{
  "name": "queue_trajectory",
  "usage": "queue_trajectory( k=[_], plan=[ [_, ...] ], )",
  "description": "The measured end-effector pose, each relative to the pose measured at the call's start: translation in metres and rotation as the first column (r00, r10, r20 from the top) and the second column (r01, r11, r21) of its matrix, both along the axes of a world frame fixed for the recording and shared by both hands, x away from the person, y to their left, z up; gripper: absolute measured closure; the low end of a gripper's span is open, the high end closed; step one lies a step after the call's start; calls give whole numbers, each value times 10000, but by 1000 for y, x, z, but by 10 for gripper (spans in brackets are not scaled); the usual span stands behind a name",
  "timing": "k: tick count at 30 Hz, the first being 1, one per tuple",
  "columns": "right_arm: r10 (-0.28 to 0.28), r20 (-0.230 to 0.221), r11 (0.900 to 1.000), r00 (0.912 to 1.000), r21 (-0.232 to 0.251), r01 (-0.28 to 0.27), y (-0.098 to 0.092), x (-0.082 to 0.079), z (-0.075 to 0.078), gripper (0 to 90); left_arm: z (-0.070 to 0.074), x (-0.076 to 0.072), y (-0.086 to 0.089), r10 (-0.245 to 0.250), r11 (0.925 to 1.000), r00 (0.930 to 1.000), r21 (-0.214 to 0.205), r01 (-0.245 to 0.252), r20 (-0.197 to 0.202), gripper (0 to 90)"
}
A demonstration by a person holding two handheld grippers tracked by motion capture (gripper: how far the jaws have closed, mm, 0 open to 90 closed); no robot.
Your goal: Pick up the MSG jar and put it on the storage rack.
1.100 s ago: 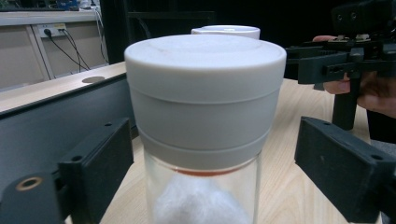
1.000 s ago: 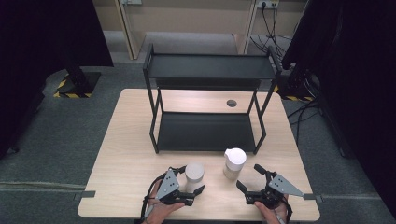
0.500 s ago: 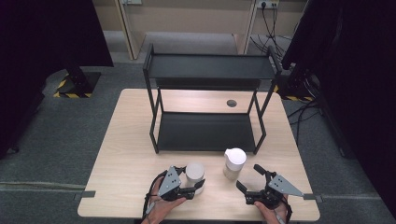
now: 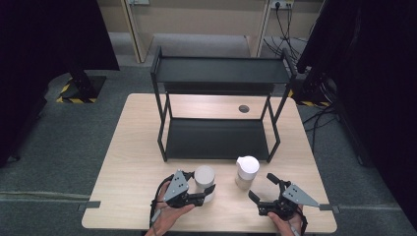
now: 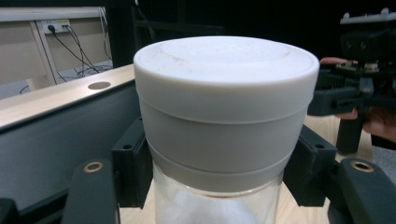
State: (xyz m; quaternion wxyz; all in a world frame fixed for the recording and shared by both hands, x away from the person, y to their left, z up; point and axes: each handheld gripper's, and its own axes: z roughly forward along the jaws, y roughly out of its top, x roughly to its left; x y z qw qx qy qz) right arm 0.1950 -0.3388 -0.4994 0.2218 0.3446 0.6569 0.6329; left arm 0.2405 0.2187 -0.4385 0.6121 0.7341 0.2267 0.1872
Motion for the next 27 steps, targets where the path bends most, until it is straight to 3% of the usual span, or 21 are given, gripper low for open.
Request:
queue_trajectory(
  k=[5, 16, 27],
  plan=[
    [-8, -3, 10000, 10000, 0, 8, 0, 0, 0, 4, 13, 1, 0, 206, 9998, 9998, 15, -206, -83, 349],
    [-20, -10, 10000, 10000, 18, 20, -1, 0, 0, 4, 33, 9, 5, 88, 9997, 9995, -214, -94, -290, 350],
    [6, 3, 10000, 10000, 24, -6, 0, 0, 0, 4, 76, 24, 3, -47, 9999, 9999, -116, 46, -96, 350]
  ],
)
